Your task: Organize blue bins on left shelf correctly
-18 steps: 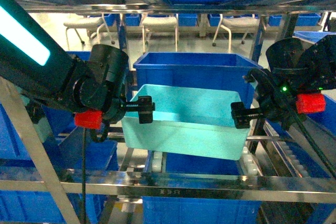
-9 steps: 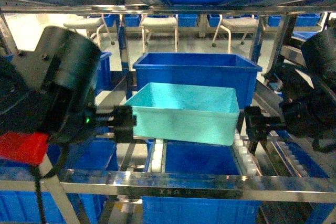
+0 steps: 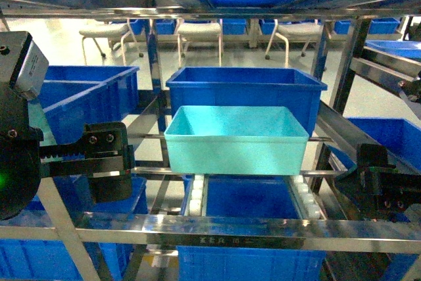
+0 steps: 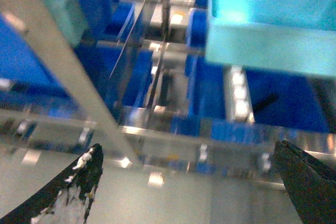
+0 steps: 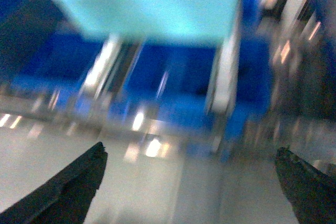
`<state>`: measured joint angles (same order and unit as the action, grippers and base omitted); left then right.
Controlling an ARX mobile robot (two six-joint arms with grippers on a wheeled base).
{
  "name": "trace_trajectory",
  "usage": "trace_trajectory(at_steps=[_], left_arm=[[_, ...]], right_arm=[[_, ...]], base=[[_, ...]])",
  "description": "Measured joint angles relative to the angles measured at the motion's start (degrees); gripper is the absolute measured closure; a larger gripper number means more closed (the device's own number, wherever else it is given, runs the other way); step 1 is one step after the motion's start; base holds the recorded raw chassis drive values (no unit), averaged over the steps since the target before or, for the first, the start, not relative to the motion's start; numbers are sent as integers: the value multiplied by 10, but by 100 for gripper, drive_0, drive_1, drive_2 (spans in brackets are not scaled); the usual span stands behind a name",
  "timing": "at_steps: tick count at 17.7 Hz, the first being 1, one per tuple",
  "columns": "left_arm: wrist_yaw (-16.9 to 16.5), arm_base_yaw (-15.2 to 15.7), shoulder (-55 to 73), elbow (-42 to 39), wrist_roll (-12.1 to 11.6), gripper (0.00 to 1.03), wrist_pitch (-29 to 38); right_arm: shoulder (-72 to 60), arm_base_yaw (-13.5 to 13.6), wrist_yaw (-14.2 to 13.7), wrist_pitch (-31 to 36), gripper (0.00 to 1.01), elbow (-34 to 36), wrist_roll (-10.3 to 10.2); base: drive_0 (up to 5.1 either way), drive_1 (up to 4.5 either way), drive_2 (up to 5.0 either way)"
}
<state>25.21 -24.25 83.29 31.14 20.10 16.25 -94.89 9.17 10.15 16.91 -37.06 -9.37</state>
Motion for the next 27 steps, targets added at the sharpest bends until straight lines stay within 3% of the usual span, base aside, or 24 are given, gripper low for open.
trace_trajectory(at_steps=[1,2,3,4,8,11,12,13,14,16,17,18,19,27], left_arm=[[-25,15,26,-52,-46,17,189],[-52,34,18,-134,-107,30,331],[-64,63,-15,-184,-149,42,432],[-102,94,-107,-202,-179,66,478],[-122,111,-139,-234,-188,81,447],[-150,145,-215,-266,-191,101,395],[-167,158,-265,-274,-192,101,366],[-178,169,-300,-286,-192,101,335],[-184,177,-326,-292,-192,101,310],[-200,191,-389,-299,-192,101,263],[-234,217,-414,-302,-193,101,241],[-245,245,-468,-303,-192,101,190],[-252,241,-550,-303,-193,101,116],[-252,241,-681,-303,-193,101,-10]], right_arm=[[-47,10,-89,211,14,50,28],[-63,9,-157,356,27,131,57],[-51,-3,-179,454,38,194,73],[57,-23,-173,581,64,223,84],[97,-27,-163,574,78,254,88],[165,-44,-151,524,99,303,92],[217,-48,-143,504,99,313,92],[276,-81,-108,430,99,322,93],[322,-93,-108,392,99,328,92],[404,-92,-101,343,99,338,92],[424,-92,-101,322,99,344,92],[483,-92,-101,272,99,358,92],[579,-92,-101,190,99,362,92],[747,-92,-101,34,99,363,92]], base=[[0,0,0],[0,0,0],[0,0,0],[0,0,0],[0,0,0],[0,0,0],[0,0,0],[0,0,0],[0,0,0],[0,0,0],[0,0,0],[0,0,0],[0,0,0],[0,0,0]])
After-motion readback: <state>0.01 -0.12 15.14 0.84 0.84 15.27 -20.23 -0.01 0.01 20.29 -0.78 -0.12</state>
